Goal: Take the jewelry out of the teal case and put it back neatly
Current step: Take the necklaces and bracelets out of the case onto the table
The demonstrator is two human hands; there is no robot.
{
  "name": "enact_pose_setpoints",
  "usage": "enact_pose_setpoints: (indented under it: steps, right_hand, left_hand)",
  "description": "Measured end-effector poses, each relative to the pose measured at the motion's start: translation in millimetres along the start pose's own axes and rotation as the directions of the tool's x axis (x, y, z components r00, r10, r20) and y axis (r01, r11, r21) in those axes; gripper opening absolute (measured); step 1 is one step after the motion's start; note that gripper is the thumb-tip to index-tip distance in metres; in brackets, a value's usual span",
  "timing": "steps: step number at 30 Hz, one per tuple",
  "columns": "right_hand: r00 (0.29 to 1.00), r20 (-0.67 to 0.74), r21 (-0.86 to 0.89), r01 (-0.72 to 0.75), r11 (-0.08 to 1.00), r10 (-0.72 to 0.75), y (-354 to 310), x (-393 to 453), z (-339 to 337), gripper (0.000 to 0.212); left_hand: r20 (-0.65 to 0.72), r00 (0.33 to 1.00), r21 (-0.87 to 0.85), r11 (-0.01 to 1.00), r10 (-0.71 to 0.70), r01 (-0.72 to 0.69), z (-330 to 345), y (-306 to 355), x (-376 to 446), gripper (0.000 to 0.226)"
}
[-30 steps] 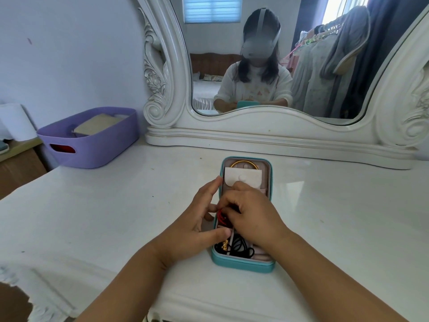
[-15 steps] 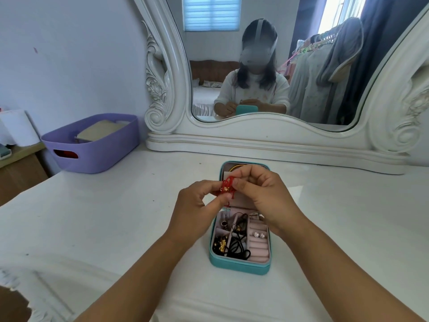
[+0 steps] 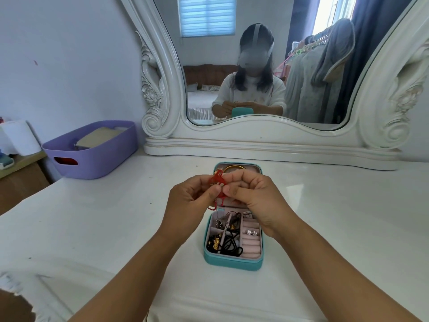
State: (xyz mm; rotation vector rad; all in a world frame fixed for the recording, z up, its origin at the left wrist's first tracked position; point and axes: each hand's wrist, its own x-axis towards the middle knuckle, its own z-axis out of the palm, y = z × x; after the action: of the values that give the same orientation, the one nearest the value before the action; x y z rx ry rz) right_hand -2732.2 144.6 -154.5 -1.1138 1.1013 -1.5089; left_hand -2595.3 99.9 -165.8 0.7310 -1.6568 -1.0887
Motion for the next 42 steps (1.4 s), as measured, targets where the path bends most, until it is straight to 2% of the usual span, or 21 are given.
enact_pose_setpoints:
  steps: [4, 8, 15, 17, 20, 23, 25, 28, 31, 33, 35, 38, 42]
  right_hand:
    - [1.0, 0.011, -0.055, 0.011, 0.998, -0.011, 2.5, 0.7, 0.8, 0.018]
    - [0.999, 0.029, -0.119, 0.024, 0.993, -0.021, 2.7, 1.6, 0.1, 0.018]
    - [1.0, 0.024, -0.099, 0.022, 0.995, -0.02, 4.2, 0.8, -2.3, 0.028]
    - [1.0, 0.031, -0.132, 0.002, 0.991, 0.002, 4.4, 1.2, -1.0, 0.033]
    - [0.994, 0.09, -0.112, -0.059, 0.992, 0.069, 7.8, 1.8, 1.2, 0.039]
    - [0.981, 0.157, -0.09, -0.096, 0.991, 0.11, 10.5, 1.1, 2.6, 0.036]
    - [0.979, 0.162, -0.137, -0.098, 0.986, 0.12, 11.4, 0.0, 3.4, 0.03]
    - [0.989, 0.109, -0.153, -0.08, 0.985, 0.098, 10.9, -0.1, 2.2, 0.03]
    - [0.995, 0.084, -0.033, -0.051, 0.998, 0.054, 6.5, 1.6, 0.3, 0.033]
    - [0.999, 0.054, -0.028, -0.008, 1.0, 0.01, 1.8, 1.5, -1.6, 0.023]
    - [0.999, -0.011, -0.102, 0.036, 0.994, -0.038, -3.0, -0.1, -4.6, 0.009]
    - [0.994, -0.086, -0.124, 0.053, 0.991, -0.064, -7.1, -1.8, -12.9, 0.016]
    - [0.99, -0.128, 0.044, 0.065, 0.997, -0.059, -9.6, -3.5, -32.0, 0.023]
  left_hand:
    - [0.014, 0.999, -0.025, 0.999, -0.044, 0.045, -1.6, 1.3, 2.2, 0.033]
    - [0.116, 0.989, -0.04, 0.995, -0.089, 0.094, -2.7, 3.6, 3.8, 0.032]
    - [-0.045, 0.998, 0.121, 0.991, -0.044, 0.049, -5.7, 3.7, 6.9, 0.022]
    - [-0.075, 0.995, 0.048, 0.997, -0.062, 0.066, -4.0, 7.7, 7.5, 0.022]
    - [-0.049, 0.994, -0.074, 0.993, -0.097, 0.094, -2.8, 15.9, 8.4, 0.021]
    - [-0.031, 0.996, -0.098, 0.992, -0.082, 0.078, -2.7, 21.3, 8.8, 0.022]
    - [-0.08, 0.994, -0.101, 0.992, -0.08, 0.071, -5.1, 21.3, 10.4, 0.019]
    - [-0.134, 0.987, -0.063, 0.994, -0.093, 0.085, -9.2, 19.2, 11.8, 0.012]
    - [-0.086, 0.991, -0.017, 0.995, -0.101, 0.1, -7.0, 18.0, 9.5, 0.015]
    - [-0.064, 0.993, 0.006, 0.995, -0.101, 0.102, -2.9, 17.2, 8.3, 0.016]
    - [-0.059, 0.993, 0.026, 0.994, -0.102, 0.103, 0.9, 15.3, 8.4, 0.016]
    - [0.001, 0.996, 0.057, 0.994, -0.093, 0.093, 8.7, 14.1, 8.8, 0.024]
    - [0.111, 0.99, 0.098, 0.992, -0.087, 0.076, 23.5, 20.2, 3.9, 0.031]
